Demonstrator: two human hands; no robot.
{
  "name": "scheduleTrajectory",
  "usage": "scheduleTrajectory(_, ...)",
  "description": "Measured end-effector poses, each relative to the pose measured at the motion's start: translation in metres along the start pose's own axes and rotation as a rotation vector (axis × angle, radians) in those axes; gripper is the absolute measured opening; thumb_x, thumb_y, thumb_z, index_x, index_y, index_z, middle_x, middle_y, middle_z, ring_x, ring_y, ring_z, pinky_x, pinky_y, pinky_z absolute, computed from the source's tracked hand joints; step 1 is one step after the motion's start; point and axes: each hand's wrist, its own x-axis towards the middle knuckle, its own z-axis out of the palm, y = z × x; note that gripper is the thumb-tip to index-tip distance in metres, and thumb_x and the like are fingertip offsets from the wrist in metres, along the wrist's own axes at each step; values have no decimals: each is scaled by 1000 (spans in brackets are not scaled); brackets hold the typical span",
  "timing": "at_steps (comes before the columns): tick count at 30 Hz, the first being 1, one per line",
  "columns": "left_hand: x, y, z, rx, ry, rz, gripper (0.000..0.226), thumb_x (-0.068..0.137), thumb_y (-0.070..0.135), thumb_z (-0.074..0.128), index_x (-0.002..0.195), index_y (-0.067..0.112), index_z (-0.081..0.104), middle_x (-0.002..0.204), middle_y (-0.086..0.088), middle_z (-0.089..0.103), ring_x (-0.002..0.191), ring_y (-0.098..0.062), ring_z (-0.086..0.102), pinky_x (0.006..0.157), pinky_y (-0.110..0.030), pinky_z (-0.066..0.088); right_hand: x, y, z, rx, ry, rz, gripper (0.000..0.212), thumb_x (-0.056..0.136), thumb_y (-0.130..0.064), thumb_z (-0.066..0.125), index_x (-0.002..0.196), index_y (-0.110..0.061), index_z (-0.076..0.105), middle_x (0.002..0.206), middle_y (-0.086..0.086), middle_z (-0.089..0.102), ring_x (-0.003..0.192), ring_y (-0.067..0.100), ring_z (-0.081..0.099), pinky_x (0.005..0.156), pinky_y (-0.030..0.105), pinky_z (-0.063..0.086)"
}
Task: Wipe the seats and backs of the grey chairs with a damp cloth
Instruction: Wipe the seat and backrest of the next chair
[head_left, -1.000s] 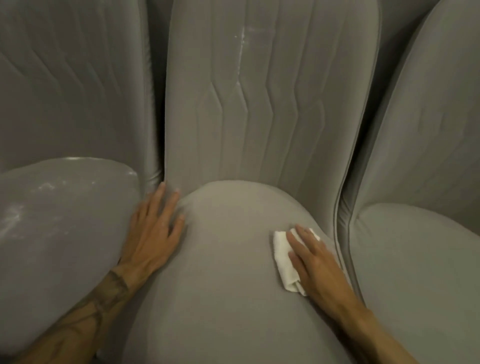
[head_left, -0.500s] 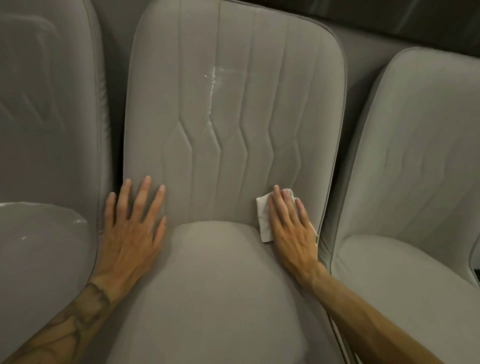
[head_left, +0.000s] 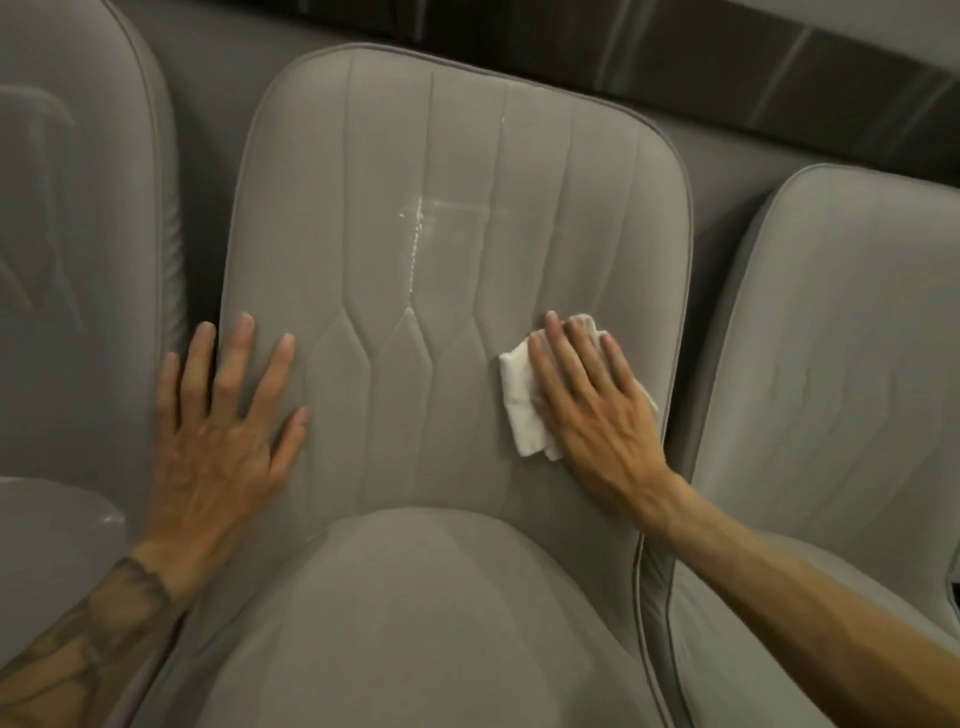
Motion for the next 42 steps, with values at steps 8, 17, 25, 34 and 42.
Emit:
scheduleTrajectory(8,7,-4,4,-21,12,16,68,107,42,45,167,16,28,175,-17,15,158,-44,23,128,-62,19,112,50,-20,36,210,232,63,113,-39,28,166,-12,7,173,12,8,161,30,7,131,50,12)
scheduleTrajectory(17,43,3,0,-26,4,-5,68,107,46,41,168,25,21,176,-13,13,160,-44,18,128,-65,13,77,42,-15,-12,127,-8,62,113,-35,35,165,-9,12,172,17,14,160,33,11,131,48,12)
scheduleTrajectory(25,39,0,8,-39,50,3,66,107,44,41,168,26,22,177,-9,9,160,-42,20,129,-64,12,53,15,-7,34,103,69,65,112,-33,36,164,-3,11,172,18,10,161,36,7,130,53,15)
scheduleTrajectory(34,40,0,5,-55,40,6,67,107,43,44,168,24,24,177,-10,8,158,-45,21,129,-65,11,117,80,-30,-50,214,38,61,114,-37,29,165,-8,12,171,18,16,160,32,14,130,48,14)
scheduleTrajectory(42,40,0,6,-53,48,11,68,106,44,42,168,25,22,177,-10,8,158,-44,21,129,-64,9,20,0,-6,54,5,-211,59,113,-29,39,163,-4,21,171,17,17,159,35,15,129,51,22)
